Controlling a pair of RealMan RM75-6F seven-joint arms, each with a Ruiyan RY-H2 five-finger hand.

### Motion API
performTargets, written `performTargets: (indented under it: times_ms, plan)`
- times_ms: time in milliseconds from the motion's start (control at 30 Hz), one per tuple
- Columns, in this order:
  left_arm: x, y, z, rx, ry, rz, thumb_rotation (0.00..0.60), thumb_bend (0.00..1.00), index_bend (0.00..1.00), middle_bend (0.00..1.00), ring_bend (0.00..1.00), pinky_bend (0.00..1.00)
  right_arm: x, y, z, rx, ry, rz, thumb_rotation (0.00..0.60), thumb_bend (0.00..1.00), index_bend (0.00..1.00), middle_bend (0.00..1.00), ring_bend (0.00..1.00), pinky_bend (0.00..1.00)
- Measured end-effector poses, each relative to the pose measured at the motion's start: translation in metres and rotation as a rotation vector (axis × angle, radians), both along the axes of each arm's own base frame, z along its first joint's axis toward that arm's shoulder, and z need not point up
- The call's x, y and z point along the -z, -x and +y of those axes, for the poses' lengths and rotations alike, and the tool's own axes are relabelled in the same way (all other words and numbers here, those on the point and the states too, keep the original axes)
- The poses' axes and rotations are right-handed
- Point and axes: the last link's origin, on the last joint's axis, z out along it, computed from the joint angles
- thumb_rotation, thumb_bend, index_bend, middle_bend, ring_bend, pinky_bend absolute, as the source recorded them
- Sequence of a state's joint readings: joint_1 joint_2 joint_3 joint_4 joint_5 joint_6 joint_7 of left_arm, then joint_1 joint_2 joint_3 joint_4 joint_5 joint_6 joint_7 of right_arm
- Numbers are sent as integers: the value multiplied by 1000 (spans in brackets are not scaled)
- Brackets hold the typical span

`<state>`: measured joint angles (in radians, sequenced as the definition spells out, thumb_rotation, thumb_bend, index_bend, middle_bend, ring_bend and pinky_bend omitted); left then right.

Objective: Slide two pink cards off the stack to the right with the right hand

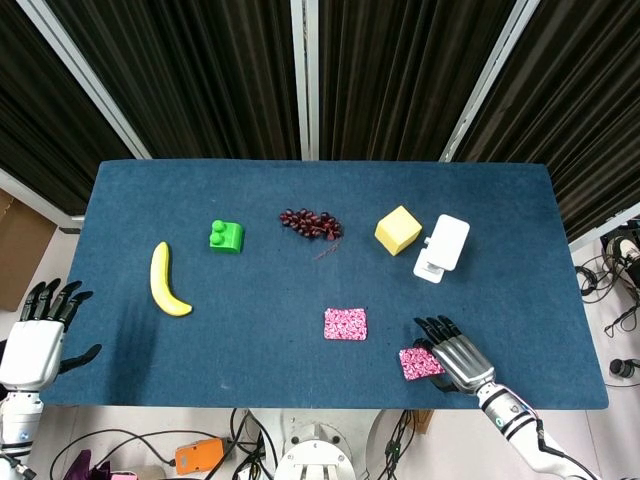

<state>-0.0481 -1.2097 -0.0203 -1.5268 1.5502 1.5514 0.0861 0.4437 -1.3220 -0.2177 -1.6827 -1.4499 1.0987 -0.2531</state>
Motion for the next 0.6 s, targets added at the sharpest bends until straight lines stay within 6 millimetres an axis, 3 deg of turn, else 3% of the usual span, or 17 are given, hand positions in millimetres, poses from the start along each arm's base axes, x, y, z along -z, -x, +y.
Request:
performTargets:
  times_ms: [133,267,467,600]
  plan:
    - [-1,-1,0,3,-3,3,600,68,210,123,17,1,3,2,3,-2,-14,13,600,489,229,54,0,0]
    - [-3,-1,0,2,-9,5,600,67,210,122,17,1,-3,-3,2,-13,4,-8,600,411,203,54,0,0]
    - [-4,-2,0,6,-10,4,600,67,210,123,16,1,-15,-29,-10,-25,45,-105,600,410,202,54,0,0]
    - [-3,-4,1,17,-9,2,600,67,210,122,17,1,-9,-52,-26,-14,84,-163,600,407,205,54,0,0]
